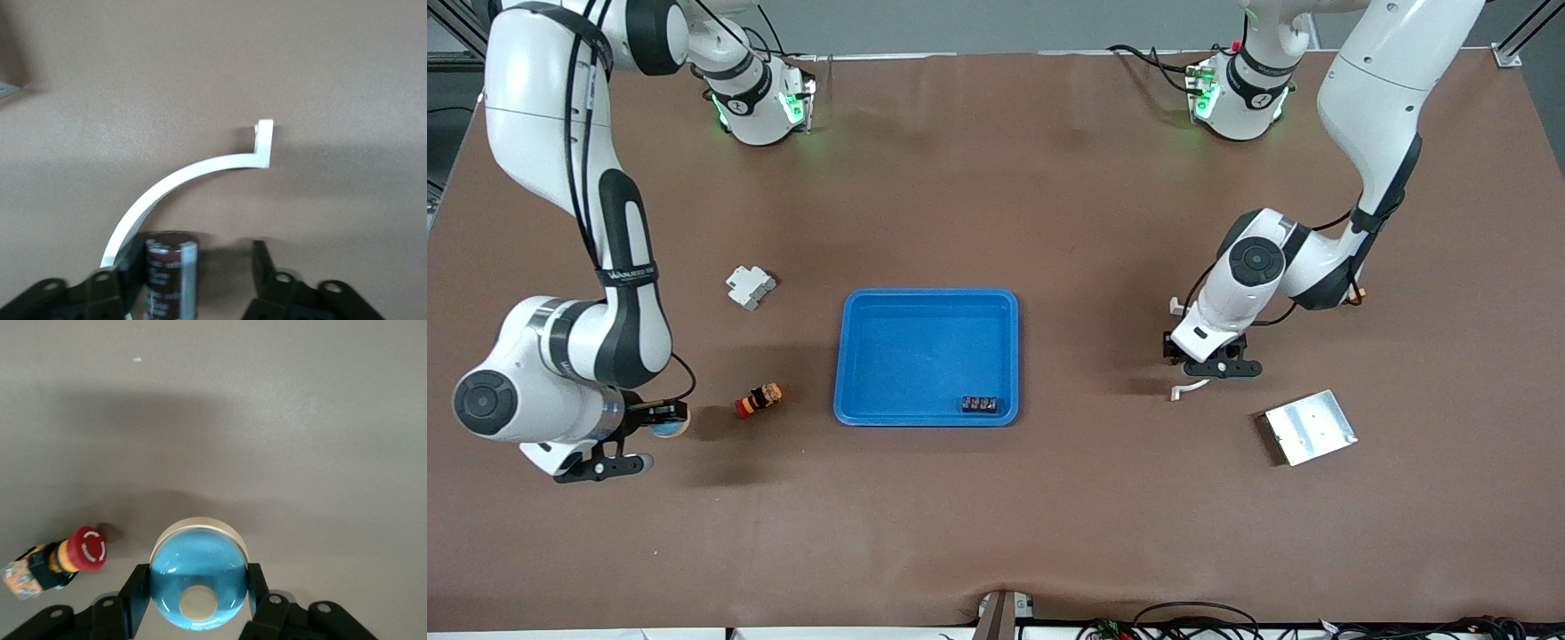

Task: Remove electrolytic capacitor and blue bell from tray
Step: 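Set the bell down with the right gripper while the left gripper lowers the capacitor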

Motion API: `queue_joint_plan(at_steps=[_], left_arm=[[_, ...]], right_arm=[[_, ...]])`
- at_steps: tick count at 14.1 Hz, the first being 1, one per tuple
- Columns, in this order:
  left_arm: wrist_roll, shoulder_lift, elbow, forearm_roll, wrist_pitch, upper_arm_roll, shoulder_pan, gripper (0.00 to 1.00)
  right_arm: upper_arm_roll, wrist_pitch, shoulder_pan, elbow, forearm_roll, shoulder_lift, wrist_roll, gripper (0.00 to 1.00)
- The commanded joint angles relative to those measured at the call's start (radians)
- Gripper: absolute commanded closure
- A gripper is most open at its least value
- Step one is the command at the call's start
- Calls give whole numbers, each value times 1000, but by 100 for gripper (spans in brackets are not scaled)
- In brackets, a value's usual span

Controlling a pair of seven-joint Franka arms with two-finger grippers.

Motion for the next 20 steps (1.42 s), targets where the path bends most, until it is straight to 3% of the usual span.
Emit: queue_joint_plan(at_steps=[1, 2, 4, 6, 10, 15, 18, 20], left_arm=[[-61, -14, 5, 21, 0, -13, 1, 0], [-72, -17, 5, 20, 0, -13, -4, 0], [-86, -19, 6, 20, 0, -16, -5, 0], [-98, -17, 14, 18, -1, -27, -5, 0], [-103, -14, 32, 11, -4, -27, -4, 0], [-344, -17, 81, 9, -20, -71, -10, 0], [-444, -5, 202, -5, -188, -104, -35, 0], [-504, 24, 300, -92, -288, -128, -59, 0]], right_arm=[[2, 53, 5, -44, 42, 3, -4, 92], [1, 56, 5, -43, 48, 10, -4, 86], [2, 58, 9, -43, 50, 18, -4, 65], [2, 50, 8, -35, 58, 21, 4, 0], [1, 9, -4, 2, 58, -5, 5, 0], [-68, -251, 0, 210, 52, -63, 13, 0], [-67, -282, -17, 204, 45, -166, 13, 0], [-60, -363, -24, 200, 44, -236, 15, 0]])
